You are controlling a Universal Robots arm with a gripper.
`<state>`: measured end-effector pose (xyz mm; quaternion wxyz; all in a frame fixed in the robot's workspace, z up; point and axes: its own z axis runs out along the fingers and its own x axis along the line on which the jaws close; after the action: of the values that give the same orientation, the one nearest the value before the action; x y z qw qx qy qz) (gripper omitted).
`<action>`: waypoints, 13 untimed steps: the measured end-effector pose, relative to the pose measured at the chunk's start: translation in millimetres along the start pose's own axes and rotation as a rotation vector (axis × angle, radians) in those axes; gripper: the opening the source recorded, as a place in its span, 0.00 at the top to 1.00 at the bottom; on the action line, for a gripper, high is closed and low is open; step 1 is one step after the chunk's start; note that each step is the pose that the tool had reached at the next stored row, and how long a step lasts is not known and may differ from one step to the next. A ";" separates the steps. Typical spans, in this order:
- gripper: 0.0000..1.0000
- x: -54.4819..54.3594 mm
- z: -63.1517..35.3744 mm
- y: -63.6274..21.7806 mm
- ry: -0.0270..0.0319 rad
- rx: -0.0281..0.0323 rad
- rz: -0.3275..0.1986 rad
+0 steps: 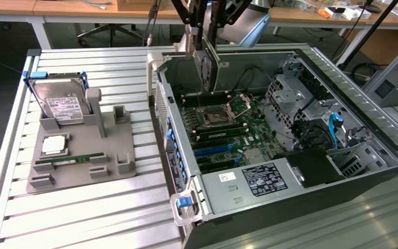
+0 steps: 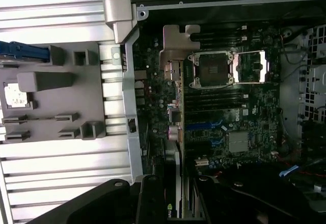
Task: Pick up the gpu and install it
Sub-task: 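Pick up the gpu and move the gpu toward the slot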
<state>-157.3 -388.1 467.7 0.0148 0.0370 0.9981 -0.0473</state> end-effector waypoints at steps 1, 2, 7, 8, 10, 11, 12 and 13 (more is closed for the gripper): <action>0.73 -2.6 1.5 0.3 -0.0001 0.0016 0.000; 0.73 -5.4 3.2 0.7 -0.0002 0.0029 0.000; 0.73 -12.5 9.9 1.5 -0.0004 0.0039 0.000; 0.73 -14.6 11.9 1.7 -0.0003 0.0040 0.000; 0.73 -19.2 16.0 2.3 -0.0004 0.0039 0.000; 0.73 -21.1 17.6 2.6 -0.0004 0.0040 0.000; 0.73 -22.7 18.9 2.8 -0.0004 0.0041 0.000; 0.73 -24.2 20.0 3.0 -0.0003 0.0042 0.000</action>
<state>-132.4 -388.7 448.3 0.0149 0.0369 0.9980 -0.0493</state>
